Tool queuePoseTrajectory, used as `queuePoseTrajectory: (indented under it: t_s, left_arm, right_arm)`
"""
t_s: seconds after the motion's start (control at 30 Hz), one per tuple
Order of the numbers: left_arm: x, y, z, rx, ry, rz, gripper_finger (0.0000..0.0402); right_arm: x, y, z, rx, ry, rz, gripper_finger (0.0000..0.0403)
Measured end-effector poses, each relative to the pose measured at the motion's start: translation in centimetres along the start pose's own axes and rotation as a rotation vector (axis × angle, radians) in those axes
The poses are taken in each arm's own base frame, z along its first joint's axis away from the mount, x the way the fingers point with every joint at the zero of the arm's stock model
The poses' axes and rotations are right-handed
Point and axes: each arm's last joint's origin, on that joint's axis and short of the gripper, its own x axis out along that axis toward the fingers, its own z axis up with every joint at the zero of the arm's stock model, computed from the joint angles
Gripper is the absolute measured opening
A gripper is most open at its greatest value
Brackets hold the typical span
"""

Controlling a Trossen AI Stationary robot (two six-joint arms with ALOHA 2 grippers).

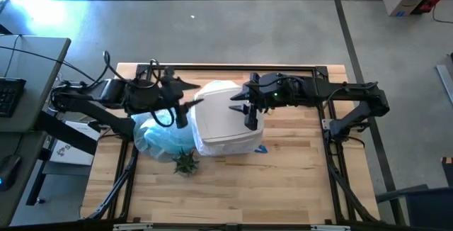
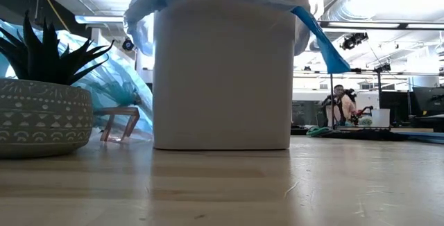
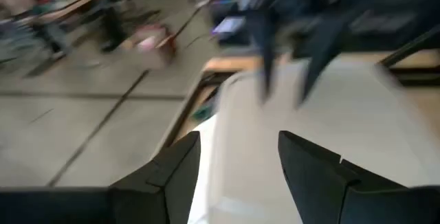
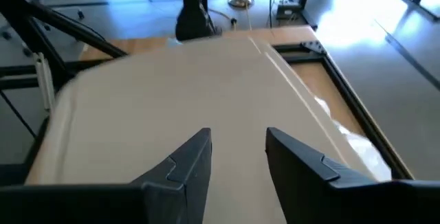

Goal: Place trash/remove bag and relplace
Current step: Close the trash bin using the trash bin lid, then adjust the trash bin

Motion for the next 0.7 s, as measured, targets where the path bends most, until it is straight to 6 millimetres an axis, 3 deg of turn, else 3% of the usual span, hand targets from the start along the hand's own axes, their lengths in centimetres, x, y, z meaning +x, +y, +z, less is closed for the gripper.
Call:
queuePoseTrajectory:
  t_s: [0.17,0.37,0.53,0.7]
  left_arm:
    - [-0.8,1.9,-1.4,-0.010,0.121,0.132,0.0172]
    - [-0.2,2.3,-2.9,-0.018,0.234,0.164,0.0167]
    - [1.1,3.4,-5.3,0.002,0.314,0.282,0.0163]
    - [2.6,5.2,-7.8,-0.037,0.332,0.343,0.0151]
  right_arm:
    - [-1.5,1.8,0.7,-0.030,0.016,0.046,0.0128]
    - [-3.9,6.1,0.8,-0.035,0.061,0.152,0.0128]
    - [-5.3,9.9,-0.9,0.004,0.119,0.132,0.0128]
    - [-4.4,12.2,-4.0,0.078,0.175,0.070,0.0128]
